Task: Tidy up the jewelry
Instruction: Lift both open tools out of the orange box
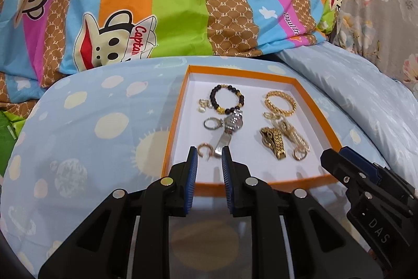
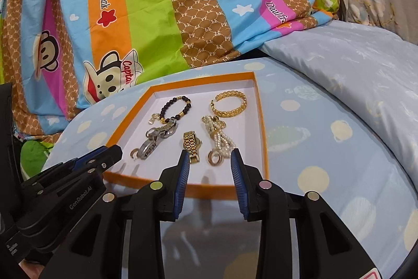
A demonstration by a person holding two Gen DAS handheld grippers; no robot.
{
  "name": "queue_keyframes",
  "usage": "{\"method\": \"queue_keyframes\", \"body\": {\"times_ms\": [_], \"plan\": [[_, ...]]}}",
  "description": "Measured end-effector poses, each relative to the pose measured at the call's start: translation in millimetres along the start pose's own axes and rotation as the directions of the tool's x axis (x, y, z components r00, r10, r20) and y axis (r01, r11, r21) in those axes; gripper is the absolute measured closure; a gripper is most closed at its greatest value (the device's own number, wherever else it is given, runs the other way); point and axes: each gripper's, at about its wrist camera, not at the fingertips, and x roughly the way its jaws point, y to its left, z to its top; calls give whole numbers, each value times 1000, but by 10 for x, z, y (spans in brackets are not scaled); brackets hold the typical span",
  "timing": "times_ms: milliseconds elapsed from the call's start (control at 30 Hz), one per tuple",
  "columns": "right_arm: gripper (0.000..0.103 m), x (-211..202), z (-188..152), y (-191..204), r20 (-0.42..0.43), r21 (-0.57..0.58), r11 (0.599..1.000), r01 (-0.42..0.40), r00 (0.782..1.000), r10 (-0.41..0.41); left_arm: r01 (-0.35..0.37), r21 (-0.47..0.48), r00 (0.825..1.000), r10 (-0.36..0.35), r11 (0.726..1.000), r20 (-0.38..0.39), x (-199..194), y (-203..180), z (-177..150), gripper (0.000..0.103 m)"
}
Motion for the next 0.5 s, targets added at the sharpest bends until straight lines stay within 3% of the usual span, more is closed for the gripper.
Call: {"method": "queue_keyframes", "body": {"times_ms": [367,500], "plan": [[65,-232,-203,33,-1,-9,999,34,999,-34,-13,9,1000,13,1000,-1,-200,-56,-200,80],[56,-302,-243,102,14,-38,997,66,998,-65,-18,15,1000,18,1000,-2,-248,-83,-249,80]]}}
